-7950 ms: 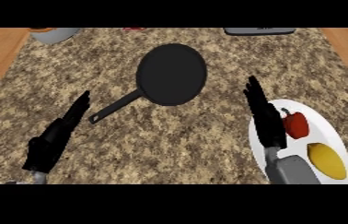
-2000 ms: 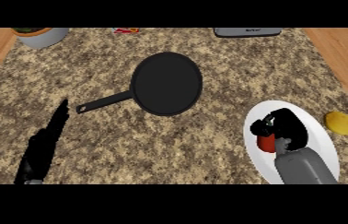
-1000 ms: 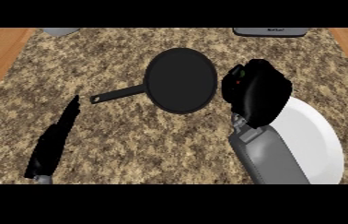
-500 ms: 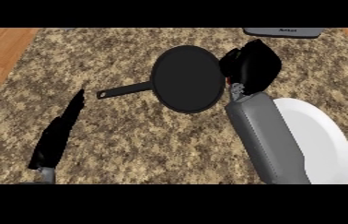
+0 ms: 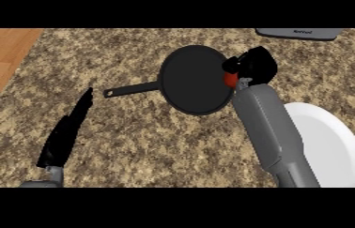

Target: Pick the bell pepper from the plate and place it in the pan

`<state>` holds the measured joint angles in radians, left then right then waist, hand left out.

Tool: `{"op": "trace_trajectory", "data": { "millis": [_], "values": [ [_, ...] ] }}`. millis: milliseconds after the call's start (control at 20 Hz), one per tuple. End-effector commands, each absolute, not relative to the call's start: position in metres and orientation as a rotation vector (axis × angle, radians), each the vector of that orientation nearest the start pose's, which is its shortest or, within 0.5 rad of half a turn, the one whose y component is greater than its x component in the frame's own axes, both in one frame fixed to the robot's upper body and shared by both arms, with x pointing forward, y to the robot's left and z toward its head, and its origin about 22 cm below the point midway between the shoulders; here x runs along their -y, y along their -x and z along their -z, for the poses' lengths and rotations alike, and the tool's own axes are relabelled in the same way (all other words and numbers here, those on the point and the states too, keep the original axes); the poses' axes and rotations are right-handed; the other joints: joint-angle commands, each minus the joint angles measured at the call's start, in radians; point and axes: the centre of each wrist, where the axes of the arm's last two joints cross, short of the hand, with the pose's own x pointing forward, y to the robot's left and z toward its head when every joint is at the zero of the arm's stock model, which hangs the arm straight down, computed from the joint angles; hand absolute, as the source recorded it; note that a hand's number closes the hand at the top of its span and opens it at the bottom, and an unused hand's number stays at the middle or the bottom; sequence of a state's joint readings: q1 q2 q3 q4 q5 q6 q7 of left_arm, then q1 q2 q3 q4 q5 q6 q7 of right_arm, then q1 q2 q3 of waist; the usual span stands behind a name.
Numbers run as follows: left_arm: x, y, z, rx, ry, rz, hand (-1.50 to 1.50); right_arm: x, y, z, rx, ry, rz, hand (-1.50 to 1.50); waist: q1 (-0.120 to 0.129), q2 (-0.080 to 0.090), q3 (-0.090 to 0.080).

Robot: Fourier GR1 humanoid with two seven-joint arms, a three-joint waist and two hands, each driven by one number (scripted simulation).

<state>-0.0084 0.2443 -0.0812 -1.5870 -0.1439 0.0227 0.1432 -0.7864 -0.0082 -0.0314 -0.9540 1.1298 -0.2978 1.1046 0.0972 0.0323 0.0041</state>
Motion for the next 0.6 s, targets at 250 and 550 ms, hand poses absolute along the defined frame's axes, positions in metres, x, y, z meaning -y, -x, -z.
{"op": "trace_trajectory", "data": {
  "millis": [250,550],
  "values": [
    [-0.254,-0.245,-0.010,1.448,-0.251,0.334,0.00,0.143,-0.416,-0.082,0.965,0.949,0.318,-1.50,0.017,0.002,-0.001],
    [-0.264,-0.240,-0.013,1.426,-0.281,0.335,0.00,0.137,-0.424,-0.084,1.165,1.077,0.514,-1.50,-0.011,-0.011,-0.003]
  ]
}}
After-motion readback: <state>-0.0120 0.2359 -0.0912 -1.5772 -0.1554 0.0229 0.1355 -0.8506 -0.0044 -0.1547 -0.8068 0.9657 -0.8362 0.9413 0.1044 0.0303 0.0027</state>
